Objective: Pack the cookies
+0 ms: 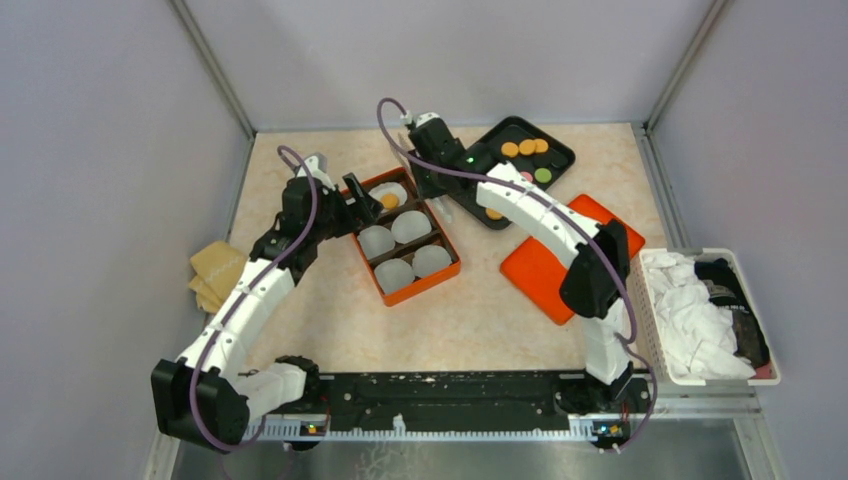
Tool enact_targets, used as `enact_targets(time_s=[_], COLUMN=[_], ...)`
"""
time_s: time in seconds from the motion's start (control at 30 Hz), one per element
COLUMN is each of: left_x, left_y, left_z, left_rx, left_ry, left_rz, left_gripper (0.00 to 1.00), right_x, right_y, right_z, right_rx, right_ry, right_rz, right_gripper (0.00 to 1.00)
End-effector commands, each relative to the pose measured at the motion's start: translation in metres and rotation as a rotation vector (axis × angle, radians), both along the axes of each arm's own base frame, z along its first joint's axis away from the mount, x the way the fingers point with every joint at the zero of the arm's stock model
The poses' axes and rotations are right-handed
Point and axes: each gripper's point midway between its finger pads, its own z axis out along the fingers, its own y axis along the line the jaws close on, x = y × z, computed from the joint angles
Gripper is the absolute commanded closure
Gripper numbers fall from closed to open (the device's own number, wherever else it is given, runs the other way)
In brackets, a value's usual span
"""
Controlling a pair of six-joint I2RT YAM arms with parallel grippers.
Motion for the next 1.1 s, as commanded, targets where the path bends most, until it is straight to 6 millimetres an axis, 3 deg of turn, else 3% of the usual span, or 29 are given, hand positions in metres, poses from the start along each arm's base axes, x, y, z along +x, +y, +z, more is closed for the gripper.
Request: enact_targets(time_s=[0.0,0.33,0.6,0.87,1.07], left_x=[0.005,0.005,0.006,0.007,0.007], left_y=[-0.001,-0.003,-0.008,-0.012,-0.013], left_z=[0.023,0.025,0.019,0.015,0.017], left_rx=[-0.011,-0.021,-0.032,-0.044,-0.046], left_ry=[-0.071,-0.081,-0.067,-0.056,-0.064], left_rz=[-0.007,-0.020,-0.039,-0.057,-0.060], left_gripper=[0.06,0.06,0.06,0.06,0.06], right_x=[0.011,0.030,0.035,0.024,0.024], right_y=[-0.029,-0.075,-0.126,-0.124,-0.120], right_z=[0.048,0.022,-0.007,-0.030,-0.019], right_rx=[-0.022,-0.051,-0.091,-0.076,-0.026], right_ry=[-0.174,-0.119,-0.067,-0.015,-0.030], right_rz=[-0.123,-0.228,-0.321,-0.299,-0.307], right_gripper=[0.65,0.63,0.63,0.62,0.62])
